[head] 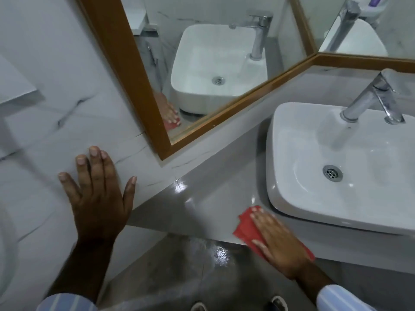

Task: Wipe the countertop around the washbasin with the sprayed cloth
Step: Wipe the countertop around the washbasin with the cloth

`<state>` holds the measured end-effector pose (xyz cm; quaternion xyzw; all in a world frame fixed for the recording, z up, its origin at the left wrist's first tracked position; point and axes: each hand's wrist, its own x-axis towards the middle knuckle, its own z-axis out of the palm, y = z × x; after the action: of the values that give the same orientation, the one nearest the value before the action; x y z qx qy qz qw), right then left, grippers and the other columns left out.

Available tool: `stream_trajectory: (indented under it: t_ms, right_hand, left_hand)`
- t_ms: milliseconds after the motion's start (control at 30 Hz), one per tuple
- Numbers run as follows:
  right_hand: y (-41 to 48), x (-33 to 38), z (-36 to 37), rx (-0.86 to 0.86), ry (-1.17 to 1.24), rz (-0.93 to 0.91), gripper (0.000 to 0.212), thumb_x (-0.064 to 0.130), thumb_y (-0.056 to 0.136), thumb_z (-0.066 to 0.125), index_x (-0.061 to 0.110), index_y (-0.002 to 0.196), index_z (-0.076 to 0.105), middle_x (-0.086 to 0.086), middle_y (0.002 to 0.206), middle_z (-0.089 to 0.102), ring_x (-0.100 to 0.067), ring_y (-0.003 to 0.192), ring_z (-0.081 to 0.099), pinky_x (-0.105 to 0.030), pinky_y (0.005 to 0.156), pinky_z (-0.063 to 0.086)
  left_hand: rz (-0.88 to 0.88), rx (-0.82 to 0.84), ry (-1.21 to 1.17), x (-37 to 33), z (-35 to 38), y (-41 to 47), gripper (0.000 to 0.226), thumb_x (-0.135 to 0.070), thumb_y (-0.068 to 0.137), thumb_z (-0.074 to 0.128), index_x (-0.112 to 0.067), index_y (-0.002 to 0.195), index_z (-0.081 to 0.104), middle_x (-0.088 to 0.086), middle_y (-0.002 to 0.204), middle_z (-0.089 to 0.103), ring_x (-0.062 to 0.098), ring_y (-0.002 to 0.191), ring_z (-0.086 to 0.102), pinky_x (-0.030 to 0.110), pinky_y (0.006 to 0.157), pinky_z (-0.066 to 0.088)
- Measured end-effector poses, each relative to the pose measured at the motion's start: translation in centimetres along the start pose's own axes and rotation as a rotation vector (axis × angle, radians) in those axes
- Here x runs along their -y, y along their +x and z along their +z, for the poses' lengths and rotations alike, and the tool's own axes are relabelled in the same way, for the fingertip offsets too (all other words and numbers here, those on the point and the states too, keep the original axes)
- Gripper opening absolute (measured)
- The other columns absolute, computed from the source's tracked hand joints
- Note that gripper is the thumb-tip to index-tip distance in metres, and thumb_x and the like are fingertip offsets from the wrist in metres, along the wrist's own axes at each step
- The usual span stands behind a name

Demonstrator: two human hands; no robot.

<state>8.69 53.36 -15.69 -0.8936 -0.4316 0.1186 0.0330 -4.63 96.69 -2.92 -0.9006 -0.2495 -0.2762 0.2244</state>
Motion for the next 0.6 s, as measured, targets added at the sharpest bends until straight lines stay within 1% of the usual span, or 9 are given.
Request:
stream_trajectory:
  t_ms: [100, 200, 267, 333, 367, 433, 533, 567, 600]
  right_hand:
    - [0.1, 0.4, 0.2, -0.006, 0.021, 0.16, 0.069, 0.05, 0.11, 0.016, 0.013, 0.166, 0.003, -0.002, 0.176, -0.004, -0.02, 0.162, 0.003, -0.041, 0.128, 0.011]
    - [4.4, 5.0, -0.2, -0.028, 0.086, 0.211, 0.069, 0.048, 0.109, 0.019, 0.013, 0.166, 0.001, -0.004, 0.176, -0.005, -0.019, 0.162, -0.008, -0.043, 0.131, 0.011]
    - [8.5, 8.4, -0.3, -0.032, 0.122, 0.18, 0.069, 0.048, 0.11, 0.02, 0.013, 0.166, 0.001, -0.004, 0.176, -0.005, -0.02, 0.162, -0.009, -0.043, 0.133, 0.005]
    - [12.5, 12.0, -0.5, -0.028, 0.192, 0.134, 0.07, 0.048, 0.11, 0.029, 0.012, 0.166, 0.008, -0.006, 0.176, 0.004, -0.023, 0.162, -0.001, -0.04, 0.13, -0.003]
    - [14.2, 13.5, -0.6, -0.03, 0.229, 0.094, 0.071, 0.049, 0.109, 0.034, 0.012, 0.166, 0.013, -0.007, 0.176, 0.01, -0.024, 0.162, 0.004, -0.039, 0.128, -0.003]
    - [15.9, 15.2, -0.4, -0.027, 0.216, -0.012, 0.073, 0.053, 0.108, 0.035, 0.013, 0.166, 0.014, -0.007, 0.176, 0.012, -0.025, 0.162, 0.007, -0.04, 0.129, 0.0]
    - [15.1, 14.0, -0.5, -0.001, 0.165, -0.162, 0.076, 0.055, 0.108, 0.033, 0.012, 0.166, 0.009, -0.007, 0.176, 0.006, -0.021, 0.161, -0.004, -0.045, 0.132, 0.007]
    - [14.2, 13.4, -0.7, -0.012, 0.188, -0.16, 0.078, 0.056, 0.107, 0.036, 0.012, 0.166, 0.01, -0.007, 0.176, 0.007, -0.022, 0.162, -0.003, -0.047, 0.132, 0.009]
    - [13.2, 12.9, -1.0, -0.039, 0.242, -0.093, 0.079, 0.056, 0.106, 0.039, 0.012, 0.166, 0.013, -0.007, 0.176, 0.009, -0.023, 0.162, 0.001, -0.048, 0.132, 0.011]
  left_hand:
    - [0.002, 0.007, 0.0, 0.1, 0.2, -0.1, 0.087, -0.054, 0.105, 0.043, -0.001, 0.166, 0.009, 0.014, 0.177, -0.009, 0.032, 0.165, -0.01, 0.057, 0.131, -0.009]
    - [-0.004, 0.012, -0.002, 0.0, 0.1, -0.2, 0.087, -0.054, 0.106, 0.042, -0.002, 0.166, 0.008, 0.013, 0.177, -0.01, 0.031, 0.165, -0.01, 0.057, 0.131, -0.009]
    - [-0.02, 0.025, -0.009, -0.2, 0.0, -0.1, 0.088, -0.055, 0.106, 0.041, -0.002, 0.167, 0.004, 0.011, 0.176, -0.016, 0.029, 0.164, -0.014, 0.056, 0.131, -0.012]
    - [-0.034, 0.035, -0.022, -0.5, -0.1, 0.1, 0.089, -0.055, 0.106, 0.04, -0.003, 0.167, 0.001, 0.01, 0.175, -0.02, 0.028, 0.163, -0.018, 0.055, 0.129, -0.016]
    - [-0.037, 0.038, -0.027, -0.5, -0.1, 0.1, 0.089, -0.055, 0.106, 0.04, -0.003, 0.166, 0.0, 0.01, 0.175, -0.021, 0.028, 0.163, -0.019, 0.054, 0.129, -0.017]
    - [-0.026, 0.041, -0.03, -0.5, -0.4, 0.1, 0.089, -0.055, 0.106, 0.04, -0.003, 0.167, 0.0, 0.009, 0.176, -0.02, 0.028, 0.163, -0.017, 0.054, 0.129, -0.015]
    - [-0.036, 0.08, -0.042, -0.4, -0.4, 0.0, 0.089, -0.057, 0.106, 0.039, -0.004, 0.167, 0.001, 0.011, 0.176, -0.016, 0.031, 0.164, -0.013, 0.056, 0.131, -0.007]
    - [-0.058, 0.099, -0.085, -0.8, -0.4, -0.3, 0.089, -0.057, 0.105, 0.039, -0.005, 0.167, 0.001, 0.013, 0.177, -0.013, 0.033, 0.165, -0.009, 0.056, 0.132, -0.004]
    - [-0.065, 0.12, -0.175, -1.5, -0.5, -1.0, 0.088, -0.056, 0.105, 0.04, -0.004, 0.167, 0.004, 0.017, 0.177, -0.006, 0.036, 0.165, -0.003, 0.056, 0.133, 0.001]
